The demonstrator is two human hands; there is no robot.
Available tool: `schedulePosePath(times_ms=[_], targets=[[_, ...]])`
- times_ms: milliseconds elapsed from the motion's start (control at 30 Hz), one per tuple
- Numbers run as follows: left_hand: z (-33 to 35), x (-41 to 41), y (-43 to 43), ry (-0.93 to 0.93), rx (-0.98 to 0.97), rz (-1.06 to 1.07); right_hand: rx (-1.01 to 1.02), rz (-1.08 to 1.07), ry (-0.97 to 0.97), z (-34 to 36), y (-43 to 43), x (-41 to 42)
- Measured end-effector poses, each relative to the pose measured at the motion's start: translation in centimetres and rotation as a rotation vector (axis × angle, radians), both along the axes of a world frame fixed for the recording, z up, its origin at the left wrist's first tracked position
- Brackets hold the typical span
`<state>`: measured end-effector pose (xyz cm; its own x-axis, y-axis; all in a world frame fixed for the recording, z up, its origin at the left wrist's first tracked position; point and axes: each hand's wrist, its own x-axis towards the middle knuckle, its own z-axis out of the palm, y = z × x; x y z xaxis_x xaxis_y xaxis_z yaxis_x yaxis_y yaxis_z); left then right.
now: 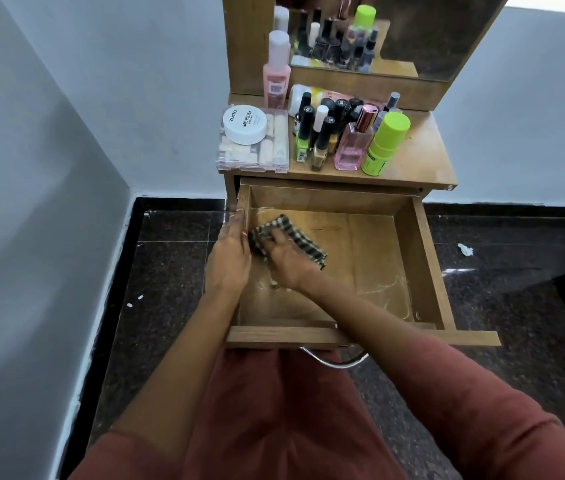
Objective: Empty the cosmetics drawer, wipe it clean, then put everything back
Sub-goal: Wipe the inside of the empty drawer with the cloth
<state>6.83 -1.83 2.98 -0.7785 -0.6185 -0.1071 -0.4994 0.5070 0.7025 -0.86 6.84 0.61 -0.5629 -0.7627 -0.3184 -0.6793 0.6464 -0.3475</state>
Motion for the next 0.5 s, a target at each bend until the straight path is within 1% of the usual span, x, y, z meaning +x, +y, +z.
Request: schedulePosePath(times_ms=[67,133,233,333,367,500], targets=[[0.0,0.0,-0.2,-0.009,-0.031,-0.009,-0.018,0.067,0.01,-0.4,-0.1,0.1],[-0.1,0.0,-0.1,-0.001,-0.045,-0.01,0.025,0.064,0.06,-0.8,0.3,-0.1],[0.0,-0.1,0.2,-0.001,-0.07,-0.002,0.118,0.027,0.154,-0.7,-0.2,-0.3],[0.1,0.0,0.2,-0.013,-0.067,-0.002,0.131,-0.025,0.336,-0.4,-1.5,-1.1],[0.2,0.1,0.2,-0.011,-0.067,-0.006,0.131,-0.067,0.367,-0.3,-2.1,-1.5],[0.3,0.2,0.2,0.009,-0.067,-0.002,0.127,-0.155,0.376,-0.3,-3.7,-1.9]])
